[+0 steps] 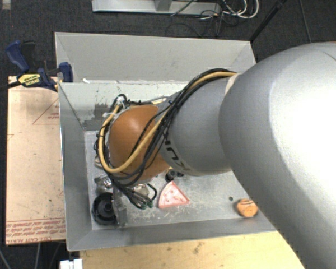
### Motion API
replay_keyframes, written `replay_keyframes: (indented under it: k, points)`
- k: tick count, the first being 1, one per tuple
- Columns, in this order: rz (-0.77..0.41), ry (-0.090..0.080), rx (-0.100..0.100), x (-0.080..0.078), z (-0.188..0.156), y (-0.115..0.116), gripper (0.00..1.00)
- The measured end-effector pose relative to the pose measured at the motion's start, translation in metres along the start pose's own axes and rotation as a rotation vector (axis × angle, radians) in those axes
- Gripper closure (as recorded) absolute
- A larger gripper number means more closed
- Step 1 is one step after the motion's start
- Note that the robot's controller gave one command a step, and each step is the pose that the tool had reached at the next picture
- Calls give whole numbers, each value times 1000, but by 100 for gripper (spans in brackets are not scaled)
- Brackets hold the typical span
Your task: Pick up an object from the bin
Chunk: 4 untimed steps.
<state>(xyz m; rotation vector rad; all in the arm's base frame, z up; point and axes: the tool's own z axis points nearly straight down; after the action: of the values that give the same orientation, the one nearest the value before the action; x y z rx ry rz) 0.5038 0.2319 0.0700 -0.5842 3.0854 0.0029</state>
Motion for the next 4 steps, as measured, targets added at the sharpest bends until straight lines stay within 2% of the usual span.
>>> replay_keyframes:
  k: [1,2,3,4]
  points:
    - [0,0,0,0,0,0,100]
    - [-13,6,0,3,-60,-17,100]
    - [-27,-15,1,-16,-72,-11,100]
    - [-44,11,0,-4,-93,-20,100]
